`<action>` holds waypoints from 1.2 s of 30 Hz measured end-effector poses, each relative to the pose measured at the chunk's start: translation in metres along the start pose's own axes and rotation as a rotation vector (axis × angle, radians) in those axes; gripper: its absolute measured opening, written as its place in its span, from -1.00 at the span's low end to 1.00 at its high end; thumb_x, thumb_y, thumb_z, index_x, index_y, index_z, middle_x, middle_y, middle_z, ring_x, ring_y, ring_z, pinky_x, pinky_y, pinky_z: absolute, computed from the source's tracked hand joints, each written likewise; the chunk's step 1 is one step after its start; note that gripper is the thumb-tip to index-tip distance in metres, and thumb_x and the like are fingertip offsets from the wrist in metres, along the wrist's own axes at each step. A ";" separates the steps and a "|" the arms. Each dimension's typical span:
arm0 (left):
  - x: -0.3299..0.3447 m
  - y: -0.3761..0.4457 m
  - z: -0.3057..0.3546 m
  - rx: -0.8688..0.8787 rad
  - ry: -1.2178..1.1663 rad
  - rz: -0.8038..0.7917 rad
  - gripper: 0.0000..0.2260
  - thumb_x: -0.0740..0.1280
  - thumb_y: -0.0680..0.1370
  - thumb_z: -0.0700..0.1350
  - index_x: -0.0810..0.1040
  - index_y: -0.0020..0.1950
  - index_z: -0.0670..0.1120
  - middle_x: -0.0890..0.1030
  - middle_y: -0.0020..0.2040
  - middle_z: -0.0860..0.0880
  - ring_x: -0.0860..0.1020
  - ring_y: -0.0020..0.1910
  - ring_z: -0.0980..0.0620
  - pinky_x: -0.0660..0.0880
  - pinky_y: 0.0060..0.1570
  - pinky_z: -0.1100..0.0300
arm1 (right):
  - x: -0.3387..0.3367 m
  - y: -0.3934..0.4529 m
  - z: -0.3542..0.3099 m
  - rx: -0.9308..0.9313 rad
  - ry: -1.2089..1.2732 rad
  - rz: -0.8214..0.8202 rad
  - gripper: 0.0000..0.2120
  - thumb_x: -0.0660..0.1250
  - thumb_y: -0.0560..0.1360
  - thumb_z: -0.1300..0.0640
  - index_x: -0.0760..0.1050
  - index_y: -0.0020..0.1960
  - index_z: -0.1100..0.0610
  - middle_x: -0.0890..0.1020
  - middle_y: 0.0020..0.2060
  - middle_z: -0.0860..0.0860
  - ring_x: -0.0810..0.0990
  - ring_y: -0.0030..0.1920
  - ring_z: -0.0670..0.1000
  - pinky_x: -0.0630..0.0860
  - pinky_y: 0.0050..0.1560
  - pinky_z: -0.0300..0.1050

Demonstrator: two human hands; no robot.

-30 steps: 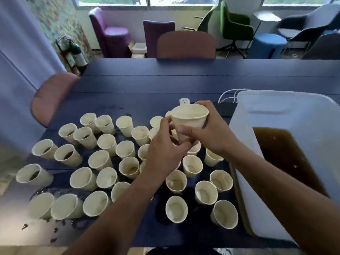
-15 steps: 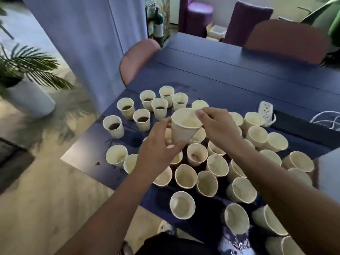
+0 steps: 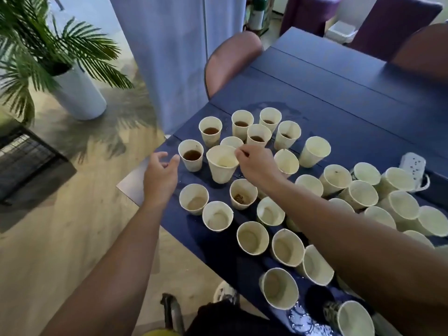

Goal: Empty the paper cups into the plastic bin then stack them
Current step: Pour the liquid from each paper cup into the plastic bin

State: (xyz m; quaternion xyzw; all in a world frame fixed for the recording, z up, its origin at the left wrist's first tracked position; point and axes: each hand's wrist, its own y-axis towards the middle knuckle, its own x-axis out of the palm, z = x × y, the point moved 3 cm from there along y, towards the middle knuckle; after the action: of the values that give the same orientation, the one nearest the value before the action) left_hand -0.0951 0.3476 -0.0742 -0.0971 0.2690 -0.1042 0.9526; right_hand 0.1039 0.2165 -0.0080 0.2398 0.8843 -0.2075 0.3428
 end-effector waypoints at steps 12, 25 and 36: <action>0.026 0.039 0.010 -0.108 0.179 -0.145 -0.60 0.23 0.59 0.21 0.63 -0.08 -0.10 0.72 -0.17 -0.02 0.68 -0.28 -0.14 0.60 -0.09 0.02 | 0.023 0.018 0.013 0.054 -0.292 -0.154 -0.64 0.07 0.66 -0.13 0.54 0.23 0.00 0.62 0.13 0.01 0.49 0.24 0.12 0.30 0.33 0.25; 0.026 0.045 0.005 -0.115 0.228 -0.162 -0.82 0.24 0.47 -0.11 0.54 -0.28 -0.12 0.71 -0.30 -0.10 0.71 -0.25 -0.17 0.61 -0.16 0.02 | -0.013 0.004 0.027 0.062 0.003 0.001 -0.60 0.22 0.65 -0.10 0.35 0.45 -0.04 0.61 0.09 -0.02 0.55 0.07 -0.03 0.49 0.07 -0.07; -0.009 0.014 0.039 -0.057 0.019 -0.109 -0.80 0.28 0.46 -0.14 0.68 -0.24 -0.13 0.70 -0.37 -0.01 0.72 -0.24 -0.06 0.62 0.00 0.09 | -0.016 -0.015 0.028 0.032 0.043 0.005 -0.62 0.27 0.63 -0.04 0.32 0.43 -0.08 0.61 0.04 -0.07 0.59 0.06 -0.02 0.57 0.03 -0.07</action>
State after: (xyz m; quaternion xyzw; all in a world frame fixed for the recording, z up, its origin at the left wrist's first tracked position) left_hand -0.0799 0.3686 -0.0404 -0.1379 0.2753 -0.1489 0.9397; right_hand 0.1202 0.1855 -0.0128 0.2518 0.8873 -0.2156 0.3205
